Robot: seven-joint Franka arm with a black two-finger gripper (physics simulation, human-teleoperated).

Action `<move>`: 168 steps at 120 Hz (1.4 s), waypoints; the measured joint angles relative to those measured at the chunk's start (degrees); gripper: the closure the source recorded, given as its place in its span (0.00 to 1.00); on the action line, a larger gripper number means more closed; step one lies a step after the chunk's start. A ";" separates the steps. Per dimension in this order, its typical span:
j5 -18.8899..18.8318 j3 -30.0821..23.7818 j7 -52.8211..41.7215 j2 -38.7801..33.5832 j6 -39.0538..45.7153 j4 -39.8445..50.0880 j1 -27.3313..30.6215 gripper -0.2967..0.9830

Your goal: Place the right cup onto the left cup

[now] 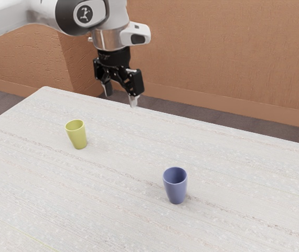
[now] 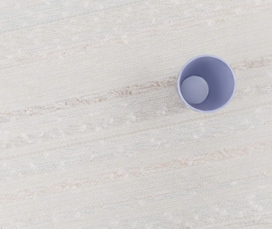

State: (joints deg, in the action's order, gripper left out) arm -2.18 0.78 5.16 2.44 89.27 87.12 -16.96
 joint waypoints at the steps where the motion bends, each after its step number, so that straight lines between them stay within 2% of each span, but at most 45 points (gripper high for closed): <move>1: -0.02 0.00 0.00 0.01 0.05 0.00 0.26 0.23; 20: -0.21 0.00 -0.08 0.48 0.75 0.00 2.99 0.23; 53: -0.02 0.01 -0.17 2.08 3.29 1.58 -0.41 0.23; 117: 5.15 -1.26 0.37 9.02 14.89 7.09 -0.57 0.24; 168: 7.19 -2.97 3.24 14.00 22.34 8.72 -3.51 0.32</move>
State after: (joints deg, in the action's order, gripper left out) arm 5.01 -2.19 8.40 16.43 111.61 95.84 -20.48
